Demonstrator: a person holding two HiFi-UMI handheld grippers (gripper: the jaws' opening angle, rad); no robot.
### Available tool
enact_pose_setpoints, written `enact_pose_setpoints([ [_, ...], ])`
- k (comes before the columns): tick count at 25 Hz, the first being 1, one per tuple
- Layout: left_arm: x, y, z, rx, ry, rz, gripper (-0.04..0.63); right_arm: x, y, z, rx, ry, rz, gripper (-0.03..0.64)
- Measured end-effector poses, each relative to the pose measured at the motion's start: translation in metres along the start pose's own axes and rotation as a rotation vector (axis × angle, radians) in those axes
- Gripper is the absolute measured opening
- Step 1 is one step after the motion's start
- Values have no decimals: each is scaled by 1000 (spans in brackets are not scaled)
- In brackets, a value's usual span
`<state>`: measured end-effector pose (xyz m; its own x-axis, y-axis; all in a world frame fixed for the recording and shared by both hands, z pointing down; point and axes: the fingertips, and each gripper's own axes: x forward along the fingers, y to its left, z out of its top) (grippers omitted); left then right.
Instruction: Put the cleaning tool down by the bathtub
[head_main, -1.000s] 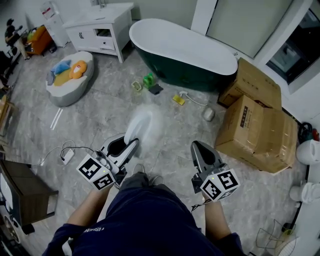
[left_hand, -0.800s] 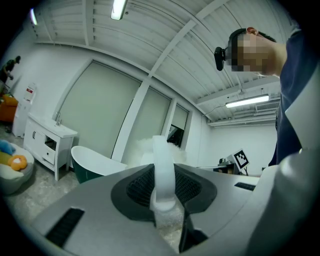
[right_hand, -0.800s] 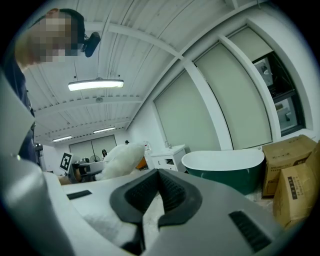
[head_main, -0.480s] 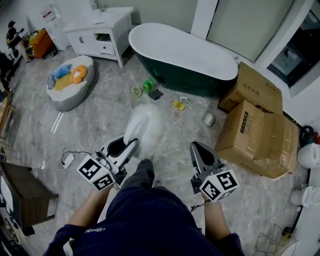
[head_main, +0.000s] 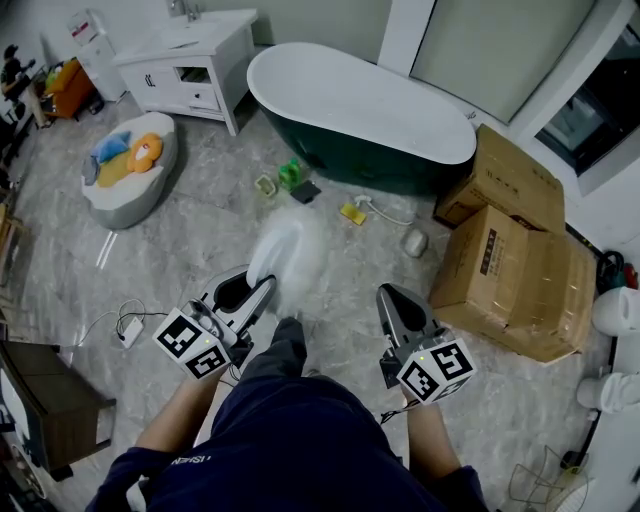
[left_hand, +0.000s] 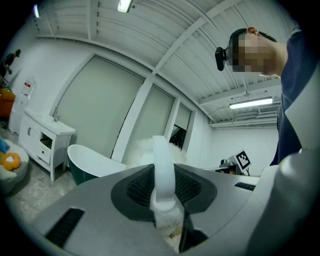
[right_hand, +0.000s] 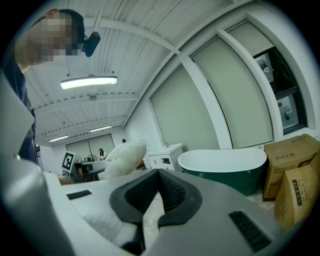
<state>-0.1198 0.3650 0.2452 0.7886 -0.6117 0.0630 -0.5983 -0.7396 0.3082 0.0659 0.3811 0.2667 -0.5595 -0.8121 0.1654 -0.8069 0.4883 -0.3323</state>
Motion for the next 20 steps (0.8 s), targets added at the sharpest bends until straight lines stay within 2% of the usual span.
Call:
enact_pose_setpoints([
  [12,44,105,22,-41,34,1,114,111,-28,21,16,39,-9,5],
  [20,81,179,51,-52,40,-39,114,189,-41,53,3,48,-35,5],
])
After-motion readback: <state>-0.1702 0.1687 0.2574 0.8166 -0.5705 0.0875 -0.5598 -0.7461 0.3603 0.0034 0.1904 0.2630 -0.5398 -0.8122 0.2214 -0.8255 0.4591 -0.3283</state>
